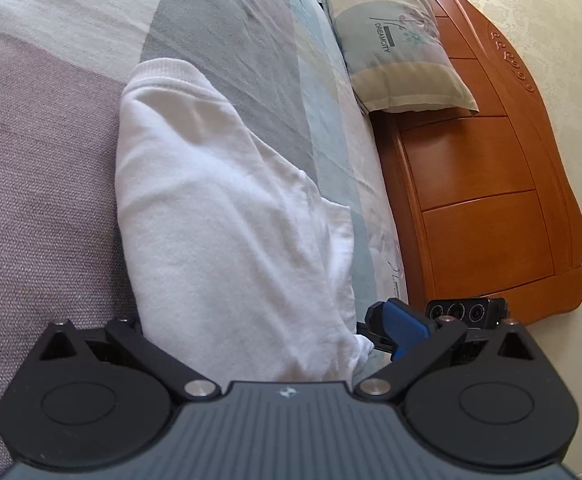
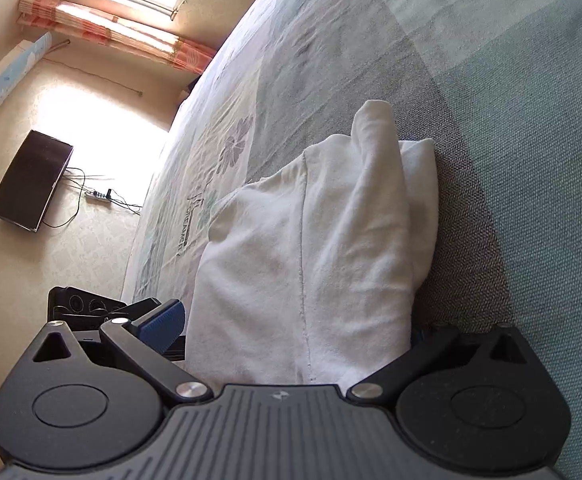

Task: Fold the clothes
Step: 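Lift the held end with both grippers and fold it over the shirt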

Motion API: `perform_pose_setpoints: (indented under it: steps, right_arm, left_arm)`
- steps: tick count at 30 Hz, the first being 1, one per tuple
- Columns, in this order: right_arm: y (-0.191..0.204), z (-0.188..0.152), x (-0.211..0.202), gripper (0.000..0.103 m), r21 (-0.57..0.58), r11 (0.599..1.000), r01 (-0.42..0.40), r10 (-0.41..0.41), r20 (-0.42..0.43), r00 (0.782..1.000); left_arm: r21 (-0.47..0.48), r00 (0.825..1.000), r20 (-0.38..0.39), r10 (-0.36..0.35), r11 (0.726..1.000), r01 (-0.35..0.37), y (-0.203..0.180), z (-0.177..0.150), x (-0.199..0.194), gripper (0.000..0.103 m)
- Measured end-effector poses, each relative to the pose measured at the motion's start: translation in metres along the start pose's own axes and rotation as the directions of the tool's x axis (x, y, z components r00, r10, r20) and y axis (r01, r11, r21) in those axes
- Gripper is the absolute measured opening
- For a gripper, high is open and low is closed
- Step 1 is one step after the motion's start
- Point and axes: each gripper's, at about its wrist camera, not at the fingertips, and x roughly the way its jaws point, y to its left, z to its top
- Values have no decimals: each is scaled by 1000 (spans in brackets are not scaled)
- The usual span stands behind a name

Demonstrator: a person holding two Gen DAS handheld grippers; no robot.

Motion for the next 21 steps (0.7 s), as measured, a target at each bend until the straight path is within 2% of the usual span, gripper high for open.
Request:
perform_pose_setpoints:
  steps: [4,8,11,14,21]
  right_arm:
    - [8,-7,-3,103,-45,999,1,-1,10,1000]
    - [9,-5,-5,103,-42,999,-8,9,17,1000]
    - [1,-4,1,103,-27,1000,-5,5,-5,1000]
    - [1,-4,-4,103,-11,1000,-29,29,9,1000]
    - [19,-6,-10,103,-96,995,-4,5,12,1000]
  left_arm:
    - [-65,998,21,-55,996,57,6,1,-5,101]
    - [-49,1000,2,-18,999,18,11,2,0,101]
    - [-57,1000,-10,-14,998,14,7,4,-1,101]
    - [-32,1000,-13,-5,999,5,-1,3,-2,102]
    - [-15,999,1,-36,999,36,-16,4,-9,101]
